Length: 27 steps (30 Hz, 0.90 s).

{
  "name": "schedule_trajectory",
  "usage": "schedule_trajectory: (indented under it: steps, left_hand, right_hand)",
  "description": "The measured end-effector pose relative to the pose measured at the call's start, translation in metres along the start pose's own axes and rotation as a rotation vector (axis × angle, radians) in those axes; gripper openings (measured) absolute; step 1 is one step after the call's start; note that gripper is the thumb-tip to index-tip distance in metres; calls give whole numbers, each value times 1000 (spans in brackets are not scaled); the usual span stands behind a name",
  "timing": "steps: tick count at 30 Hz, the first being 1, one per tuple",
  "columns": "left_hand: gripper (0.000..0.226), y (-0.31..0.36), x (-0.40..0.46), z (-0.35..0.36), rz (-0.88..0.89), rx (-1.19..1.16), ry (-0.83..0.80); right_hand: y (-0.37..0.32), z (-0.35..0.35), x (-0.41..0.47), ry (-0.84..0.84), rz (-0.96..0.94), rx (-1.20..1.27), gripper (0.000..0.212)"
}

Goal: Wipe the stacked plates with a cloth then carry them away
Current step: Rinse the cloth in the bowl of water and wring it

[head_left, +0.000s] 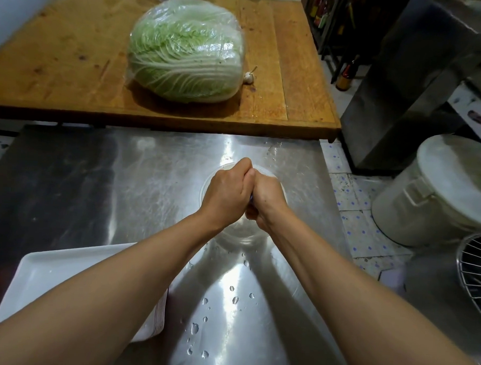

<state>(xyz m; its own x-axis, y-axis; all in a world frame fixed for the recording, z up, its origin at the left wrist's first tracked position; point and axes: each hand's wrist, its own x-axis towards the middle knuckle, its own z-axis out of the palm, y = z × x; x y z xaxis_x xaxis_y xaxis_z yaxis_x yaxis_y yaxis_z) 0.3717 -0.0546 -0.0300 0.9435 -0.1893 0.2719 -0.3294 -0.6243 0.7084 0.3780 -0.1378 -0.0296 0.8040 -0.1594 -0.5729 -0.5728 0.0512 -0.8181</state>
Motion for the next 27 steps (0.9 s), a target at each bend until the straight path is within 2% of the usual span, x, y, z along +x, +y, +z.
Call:
schedule_trajectory:
  steps: [5,8,11,13,15,17,18,20,22,25,27]
  left_hand:
    - [24,0,0,0,33,-42,27]
    - [26,-1,0,0,-7,-95,3]
    - [25,-3,-6,-2,-155,-143,-93]
    - [22,-1,-6,-6,-324,-211,-160]
    - [22,6,-4,-12,-532,-458,-140]
    - [25,13,-3,-21,-709,-774,-67]
    - [28,17,-3,-27,-772,-913,-45]
    - [31,22,-4,-36,-860,-1070,-33]
    - [22,28,-8,-42,-923,-1076,-19]
    - [10,39,-16,-42,-940,-993,-29]
    - [12,42,-22,-42,-936,-909,-98]
  right_hand:
    - [0,0,0,2,-45,17,33]
    - [0,-2,-1,-16,-57,-9,40]
    - [-1,-12,-5,-86,-21,-30,55]
    - [-5,-20,-12,-151,17,-38,57]
    - [-8,-28,-19,-222,40,7,42]
    - [-10,-34,-25,-302,2,75,17]
    - [-10,-37,-29,-343,-28,98,22]
    - [-10,-42,-39,-415,-115,42,47]
    - [-13,-43,-50,-379,-232,-141,46]
    - [-18,-43,-56,-184,-420,-276,43]
    - [-16,-45,-58,-135,-407,-303,47]
